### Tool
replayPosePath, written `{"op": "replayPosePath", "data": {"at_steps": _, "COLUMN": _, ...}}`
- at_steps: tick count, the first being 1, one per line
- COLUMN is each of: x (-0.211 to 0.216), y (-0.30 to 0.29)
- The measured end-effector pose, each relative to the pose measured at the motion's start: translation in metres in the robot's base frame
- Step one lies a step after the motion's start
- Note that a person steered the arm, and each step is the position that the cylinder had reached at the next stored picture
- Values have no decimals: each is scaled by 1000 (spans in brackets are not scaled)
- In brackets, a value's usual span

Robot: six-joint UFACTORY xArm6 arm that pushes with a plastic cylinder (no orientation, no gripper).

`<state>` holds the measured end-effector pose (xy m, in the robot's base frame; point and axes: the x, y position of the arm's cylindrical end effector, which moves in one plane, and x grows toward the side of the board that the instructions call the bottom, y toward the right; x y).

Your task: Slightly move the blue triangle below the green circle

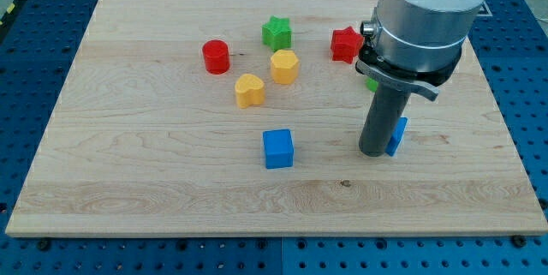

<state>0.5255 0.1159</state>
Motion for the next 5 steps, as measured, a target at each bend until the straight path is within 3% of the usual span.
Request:
{"op": "replayPosePath", "data": {"at_steps": 2, "x": 57, "y": 0}}
{"op": "replayPosePath", "data": {"at_steps": 4, "x": 62, "y": 80}}
{"op": "replayPosePath", "data": {"at_steps": 5, "x": 62, "y": 88}}
